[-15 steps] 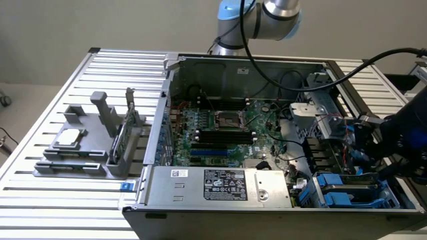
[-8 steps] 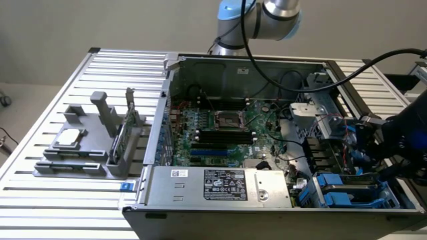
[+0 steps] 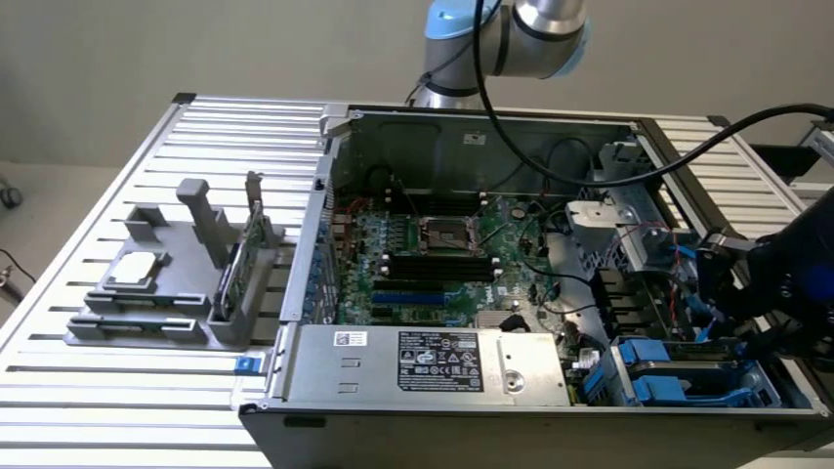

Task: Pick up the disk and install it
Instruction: 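Insert the first disk wire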

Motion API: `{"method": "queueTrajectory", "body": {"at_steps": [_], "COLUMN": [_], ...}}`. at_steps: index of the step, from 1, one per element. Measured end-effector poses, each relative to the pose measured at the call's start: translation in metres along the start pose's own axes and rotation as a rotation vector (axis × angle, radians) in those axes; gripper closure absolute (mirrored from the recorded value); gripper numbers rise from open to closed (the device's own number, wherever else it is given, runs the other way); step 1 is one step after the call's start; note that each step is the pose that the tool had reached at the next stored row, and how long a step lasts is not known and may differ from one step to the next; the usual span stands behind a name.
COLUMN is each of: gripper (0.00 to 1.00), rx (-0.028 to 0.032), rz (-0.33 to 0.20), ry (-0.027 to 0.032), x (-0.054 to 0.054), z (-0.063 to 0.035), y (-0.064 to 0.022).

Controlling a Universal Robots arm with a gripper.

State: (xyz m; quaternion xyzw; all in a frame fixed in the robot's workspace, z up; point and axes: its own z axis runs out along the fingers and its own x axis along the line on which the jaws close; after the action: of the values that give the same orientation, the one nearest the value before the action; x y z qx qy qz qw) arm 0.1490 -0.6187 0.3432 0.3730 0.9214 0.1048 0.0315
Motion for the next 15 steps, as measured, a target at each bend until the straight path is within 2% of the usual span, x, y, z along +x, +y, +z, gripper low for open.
{"method": "queueTrajectory", "body": {"at_steps": [4,7,12,15], "gripper": [0.66,0.66,0.66,0.66], "rx": [-0.0034,-0.0077,-0.0191,-0.0220], "rz": [0.016,0.025,0.031,0.036], "ry": [-0.0001,0.0020,0.0127,0.0224], "x": [-0.0005,-0.0012,-0.0034,-0.0035], "z": [0.0014,0.0016,0.0020,0.0020], "y": [0.0001,0.0008,0.0028,0.0029]}}
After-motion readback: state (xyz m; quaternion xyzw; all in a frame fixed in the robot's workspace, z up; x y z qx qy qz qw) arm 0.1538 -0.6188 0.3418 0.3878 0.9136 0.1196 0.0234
